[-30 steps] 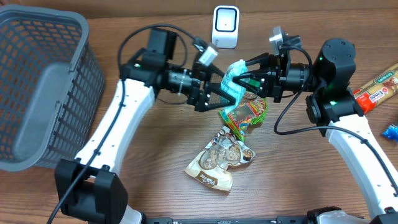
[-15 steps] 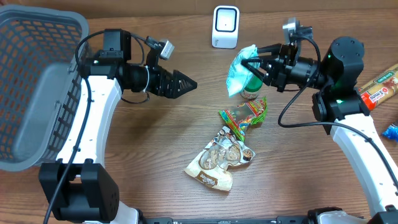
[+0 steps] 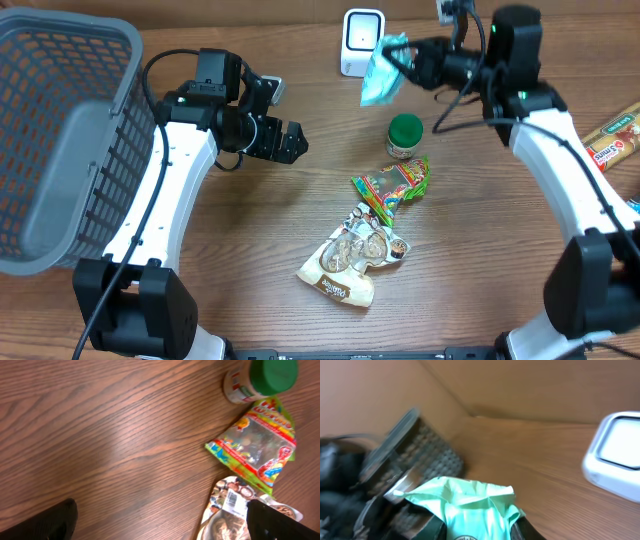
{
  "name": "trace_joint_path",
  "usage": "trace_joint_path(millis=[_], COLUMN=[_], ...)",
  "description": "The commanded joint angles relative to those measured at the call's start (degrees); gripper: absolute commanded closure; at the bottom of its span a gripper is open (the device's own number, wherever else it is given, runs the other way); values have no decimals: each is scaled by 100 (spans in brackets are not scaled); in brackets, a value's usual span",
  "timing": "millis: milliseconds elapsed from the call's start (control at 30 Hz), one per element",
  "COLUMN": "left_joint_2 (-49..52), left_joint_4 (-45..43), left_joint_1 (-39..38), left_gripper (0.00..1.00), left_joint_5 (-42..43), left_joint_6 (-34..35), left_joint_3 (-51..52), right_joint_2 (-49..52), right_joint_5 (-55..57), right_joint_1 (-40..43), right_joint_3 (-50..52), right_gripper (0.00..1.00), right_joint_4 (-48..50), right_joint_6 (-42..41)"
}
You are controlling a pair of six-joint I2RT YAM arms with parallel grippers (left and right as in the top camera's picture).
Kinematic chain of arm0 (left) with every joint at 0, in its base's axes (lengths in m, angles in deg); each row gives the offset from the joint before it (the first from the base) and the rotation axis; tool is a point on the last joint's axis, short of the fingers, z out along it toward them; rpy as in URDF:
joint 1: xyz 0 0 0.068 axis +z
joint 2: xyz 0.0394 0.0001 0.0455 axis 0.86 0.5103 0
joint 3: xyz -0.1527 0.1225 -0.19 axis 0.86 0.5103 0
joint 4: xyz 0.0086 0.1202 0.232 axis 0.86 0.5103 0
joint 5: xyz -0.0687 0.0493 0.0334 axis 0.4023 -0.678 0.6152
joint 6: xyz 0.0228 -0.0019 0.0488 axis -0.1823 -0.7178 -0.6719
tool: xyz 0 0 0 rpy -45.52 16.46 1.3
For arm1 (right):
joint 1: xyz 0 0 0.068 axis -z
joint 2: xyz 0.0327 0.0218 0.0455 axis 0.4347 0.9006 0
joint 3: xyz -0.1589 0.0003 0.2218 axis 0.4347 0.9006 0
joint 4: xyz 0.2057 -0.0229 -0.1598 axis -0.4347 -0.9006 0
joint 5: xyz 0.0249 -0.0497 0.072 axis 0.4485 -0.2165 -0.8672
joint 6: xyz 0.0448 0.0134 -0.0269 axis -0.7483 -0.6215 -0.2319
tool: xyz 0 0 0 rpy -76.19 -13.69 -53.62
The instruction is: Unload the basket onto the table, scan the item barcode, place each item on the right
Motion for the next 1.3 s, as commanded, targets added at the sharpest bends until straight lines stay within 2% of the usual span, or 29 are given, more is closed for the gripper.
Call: trace_joint_path(millis=[0,200,500,1000,1267], left_joint_2=[131,448,1263,1438,1438], left_joint_4=[63,79,76,83,85], left_joint_1=[-28,-212,-798,-1143,-1161], left_gripper=[0,0,0,0,0], left_joint_5=[-190,-247,-424,-417,-393], left_joint_6=[138,184,197,201,240], left_joint_3=[-83,-81,-81,-83,-83], right_joint_2=[295,916,1958,2800,3316], right_joint_5=[1209,2361,2680,3023,3447], right_joint_1=[-116,-400,-466,-535,-671], right_joint_3=[-905,-2004,-3143,-3394,-3987], right_gripper=[96,96,96,97,96], right_joint_4=[-463,-1180,-1325,-219,-260], right_joint_6=[586,975,942,638,619])
